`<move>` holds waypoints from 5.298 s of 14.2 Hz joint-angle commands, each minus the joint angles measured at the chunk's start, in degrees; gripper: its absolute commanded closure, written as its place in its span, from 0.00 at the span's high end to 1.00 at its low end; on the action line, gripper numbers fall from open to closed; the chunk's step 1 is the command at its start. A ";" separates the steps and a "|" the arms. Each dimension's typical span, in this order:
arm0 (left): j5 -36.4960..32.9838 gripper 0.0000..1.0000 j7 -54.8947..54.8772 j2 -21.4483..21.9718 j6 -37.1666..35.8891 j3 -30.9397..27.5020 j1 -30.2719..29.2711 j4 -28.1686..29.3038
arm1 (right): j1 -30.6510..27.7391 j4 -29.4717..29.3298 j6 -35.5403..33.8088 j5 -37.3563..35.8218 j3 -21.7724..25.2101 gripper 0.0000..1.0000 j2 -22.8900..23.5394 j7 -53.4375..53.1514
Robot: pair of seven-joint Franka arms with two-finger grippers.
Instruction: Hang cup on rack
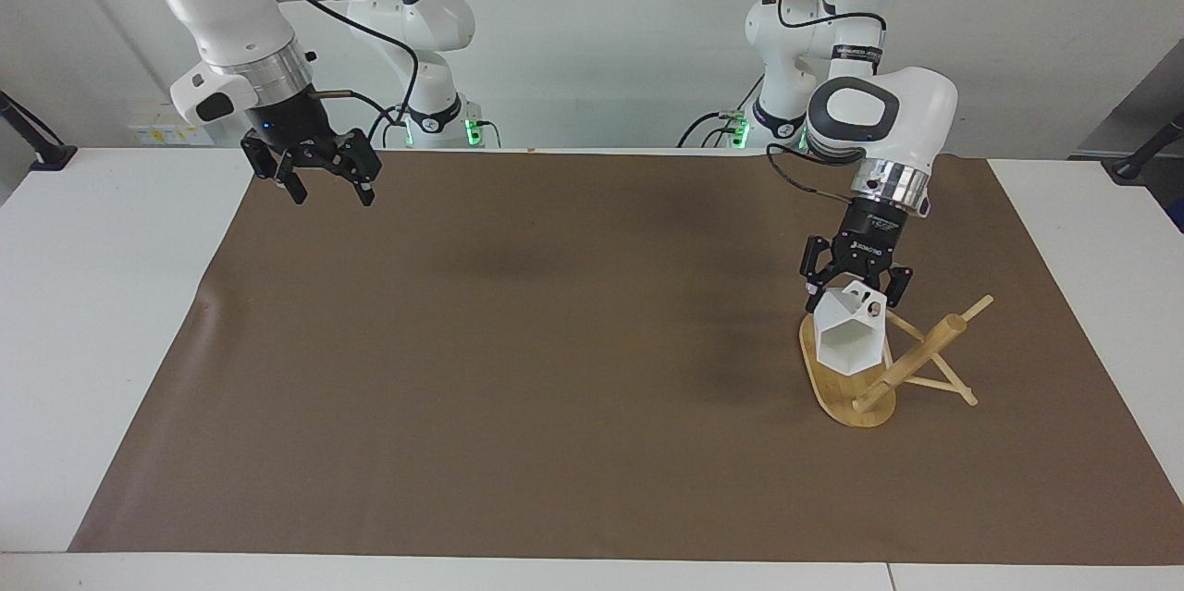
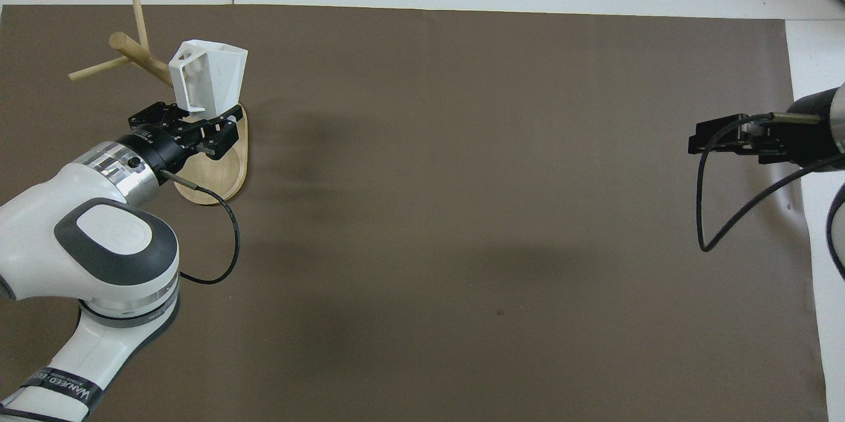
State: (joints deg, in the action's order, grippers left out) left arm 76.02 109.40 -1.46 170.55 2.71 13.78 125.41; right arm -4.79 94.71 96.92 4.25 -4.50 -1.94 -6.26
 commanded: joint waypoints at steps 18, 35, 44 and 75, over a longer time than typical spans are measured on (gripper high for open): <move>-0.25 0.00 10.12 -2.67 7.26 -0.43 0.63 -1.22 | 0.05 -5.94 -8.85 -5.22 5.29 1.00 -0.35 5.73; -0.78 1.00 8.91 -1.89 7.26 -1.04 -0.51 -1.23 | 0.31 -4.80 -7.88 -2.58 6.61 1.00 -0.87 8.63; -0.87 1.00 5.56 0.57 5.85 -1.13 -2.09 0.36 | 0.31 -4.62 -7.88 -2.67 6.61 1.00 -0.96 7.57; -65.37 1.00 -51.94 6.12 -50.39 -1.39 -16.68 -13.17 | 0.31 -4.62 -8.24 -2.67 6.08 1.00 -1.05 7.40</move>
State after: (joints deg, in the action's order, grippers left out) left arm 13.24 68.00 5.15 123.23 1.41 -2.47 114.00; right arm -4.11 89.42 89.17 0.71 1.70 -2.16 1.27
